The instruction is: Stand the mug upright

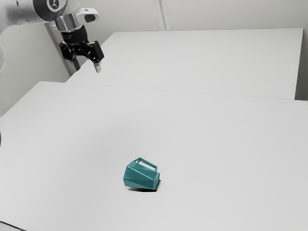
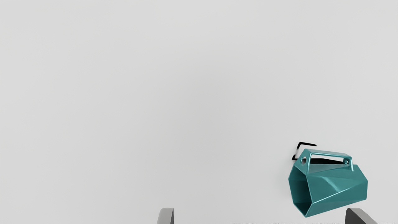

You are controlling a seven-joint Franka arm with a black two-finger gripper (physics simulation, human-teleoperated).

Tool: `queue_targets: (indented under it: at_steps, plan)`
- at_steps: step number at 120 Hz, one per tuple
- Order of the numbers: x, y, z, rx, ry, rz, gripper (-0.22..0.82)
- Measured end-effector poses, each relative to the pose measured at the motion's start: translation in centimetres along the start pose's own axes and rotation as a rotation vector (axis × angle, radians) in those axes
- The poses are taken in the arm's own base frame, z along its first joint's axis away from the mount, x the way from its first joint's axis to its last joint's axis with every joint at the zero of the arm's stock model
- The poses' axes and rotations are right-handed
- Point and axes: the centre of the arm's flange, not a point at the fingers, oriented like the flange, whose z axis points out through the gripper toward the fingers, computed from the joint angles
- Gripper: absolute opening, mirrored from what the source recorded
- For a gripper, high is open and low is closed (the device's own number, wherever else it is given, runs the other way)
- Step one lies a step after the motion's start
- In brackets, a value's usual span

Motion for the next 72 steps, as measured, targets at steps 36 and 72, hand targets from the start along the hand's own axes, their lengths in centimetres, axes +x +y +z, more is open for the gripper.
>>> queue_targets:
  at_steps: [36,72]
  plan:
    - [-0.1,2.5,4.8,-0.043,-0.093,0.03,0.6]
    - [-1.2,3.1,15.7,-0.115,-0.233,0.014,0.6]
